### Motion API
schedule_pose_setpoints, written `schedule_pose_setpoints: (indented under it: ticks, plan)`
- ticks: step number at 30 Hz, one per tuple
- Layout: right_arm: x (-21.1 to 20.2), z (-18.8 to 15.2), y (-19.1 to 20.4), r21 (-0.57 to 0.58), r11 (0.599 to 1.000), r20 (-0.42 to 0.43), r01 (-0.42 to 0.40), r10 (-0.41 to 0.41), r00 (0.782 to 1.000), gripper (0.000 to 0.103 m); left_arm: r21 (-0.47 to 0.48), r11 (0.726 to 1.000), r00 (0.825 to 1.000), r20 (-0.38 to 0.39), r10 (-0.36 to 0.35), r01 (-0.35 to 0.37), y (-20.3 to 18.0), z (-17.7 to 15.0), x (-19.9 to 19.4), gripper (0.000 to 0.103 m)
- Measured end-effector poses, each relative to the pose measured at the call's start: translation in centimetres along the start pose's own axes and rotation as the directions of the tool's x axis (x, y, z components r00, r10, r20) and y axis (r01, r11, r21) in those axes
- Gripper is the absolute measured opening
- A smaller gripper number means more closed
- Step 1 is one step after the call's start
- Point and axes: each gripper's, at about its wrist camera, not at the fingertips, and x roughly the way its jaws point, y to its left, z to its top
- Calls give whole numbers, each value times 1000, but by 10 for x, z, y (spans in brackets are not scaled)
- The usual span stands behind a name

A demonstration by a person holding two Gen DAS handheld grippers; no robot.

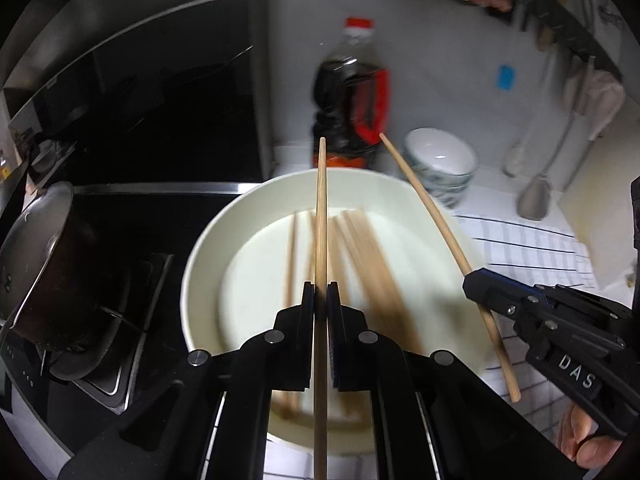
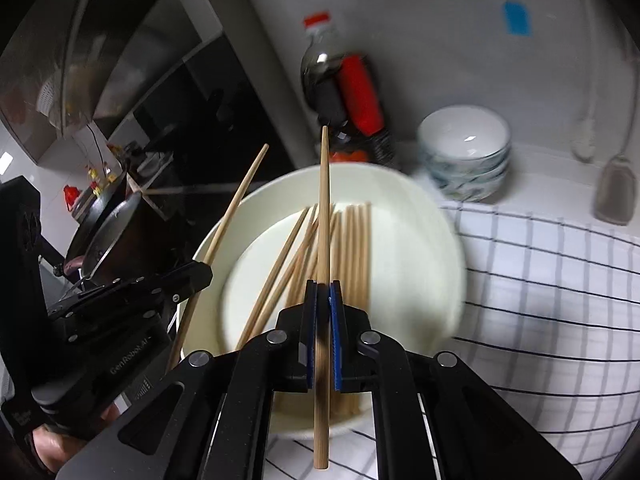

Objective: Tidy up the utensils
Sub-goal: 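Carry the chopstick into the white basin with the right tool, then open the right tool to release the chopstick into the basin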

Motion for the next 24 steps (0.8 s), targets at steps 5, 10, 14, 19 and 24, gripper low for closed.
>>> schedule_pose_setpoints:
  ticks: [5,10,14,19,24]
  plan:
    - [32,3,4,30,999,-74,15,-13,997,6,-31,1000,999,-46,3,-5,14,-2,24,7]
    - [44,6,7,29,999,-94,47,-44,995,6,-38,999,997,-76,5,-8,21,-5,41,7]
    - [48,5,5,15,997,-109,73,-71,991,6,-47,999,995,-95,10,-15,24,-7,50,7]
    - [50,4,0,18,995,-124,93,-90,988,13,-54,998,995,-100,18,-23,25,-5,48,8]
    - [33,4,-1,11,993,-87,116,-114,990,30,-88,994,996,-69,55,-61,32,-5,30,78]
